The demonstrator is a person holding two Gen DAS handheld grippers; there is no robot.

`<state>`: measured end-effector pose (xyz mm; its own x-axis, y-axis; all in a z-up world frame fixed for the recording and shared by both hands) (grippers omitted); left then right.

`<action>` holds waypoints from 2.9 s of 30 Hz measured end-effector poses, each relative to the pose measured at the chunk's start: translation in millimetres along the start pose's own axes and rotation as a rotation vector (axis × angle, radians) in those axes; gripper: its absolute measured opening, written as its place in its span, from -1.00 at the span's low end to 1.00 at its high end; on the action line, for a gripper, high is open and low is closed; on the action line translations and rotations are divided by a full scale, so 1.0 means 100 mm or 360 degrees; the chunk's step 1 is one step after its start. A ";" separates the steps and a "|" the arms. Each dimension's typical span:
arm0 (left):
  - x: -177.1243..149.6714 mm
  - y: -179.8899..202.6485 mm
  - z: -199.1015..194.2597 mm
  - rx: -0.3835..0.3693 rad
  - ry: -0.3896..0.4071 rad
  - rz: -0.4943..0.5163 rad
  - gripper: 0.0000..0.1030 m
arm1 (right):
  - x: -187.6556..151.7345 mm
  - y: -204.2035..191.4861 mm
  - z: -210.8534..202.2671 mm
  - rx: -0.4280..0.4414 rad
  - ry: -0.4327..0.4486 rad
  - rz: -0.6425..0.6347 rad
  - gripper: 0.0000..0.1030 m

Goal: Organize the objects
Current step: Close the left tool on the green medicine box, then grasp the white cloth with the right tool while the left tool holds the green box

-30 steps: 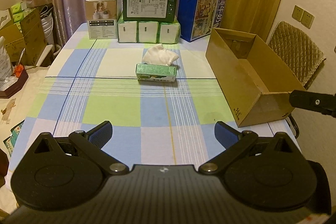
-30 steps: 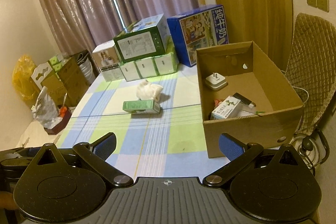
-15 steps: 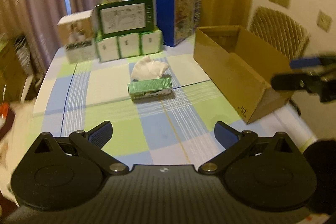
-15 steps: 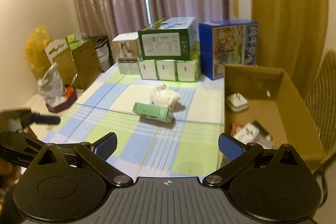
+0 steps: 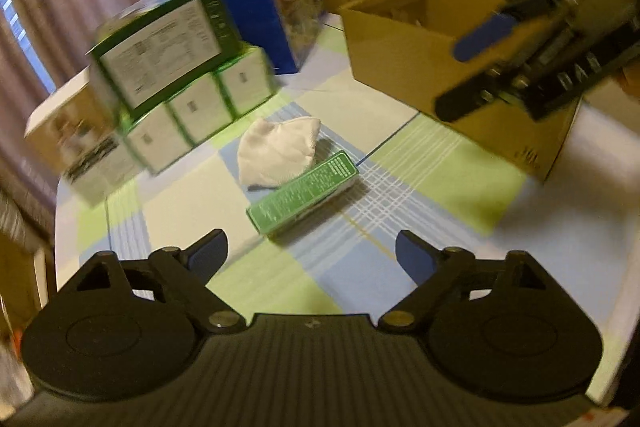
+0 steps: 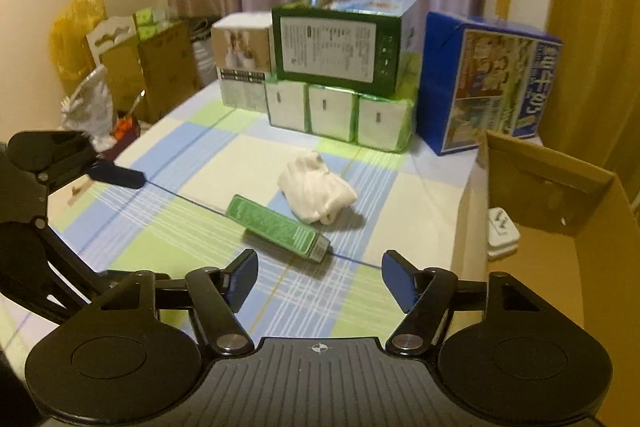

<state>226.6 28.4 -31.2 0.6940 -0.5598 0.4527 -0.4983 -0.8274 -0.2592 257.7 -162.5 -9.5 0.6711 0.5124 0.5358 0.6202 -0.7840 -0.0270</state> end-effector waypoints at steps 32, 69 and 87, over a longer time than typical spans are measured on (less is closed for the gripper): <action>0.40 -0.23 0.96 -0.0020 -0.0014 0.0489 -0.42 | 0.28 0.16 0.82 -0.0035 -0.0145 0.0036 0.27; 0.04 -0.96 1.19 -0.0147 -0.0347 -0.0400 -0.51 | 0.88 0.06 1.98 -0.0077 -0.0215 0.0034 0.14; 0.02 -0.72 1.01 -0.0210 -0.0448 -0.0571 -0.52 | -0.12 -0.15 1.27 -0.0030 -0.0252 0.0391 -0.30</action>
<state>316.3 82.1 -98.3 0.9392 -0.2453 0.2403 -0.2504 -0.9681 -0.0096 292.2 -112.3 -122.5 0.8564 0.3533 0.3766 0.4243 -0.8971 -0.1231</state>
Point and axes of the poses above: each gripper's, at about its wrist camera, not at the fingertips, and z roughly the way its jaws point, y to its right, x to its top, the point moved 1 cm from there along z, roughly the way its jaws point, and after that the axes turned 14 degrees about -y, right-handed, at the moved point
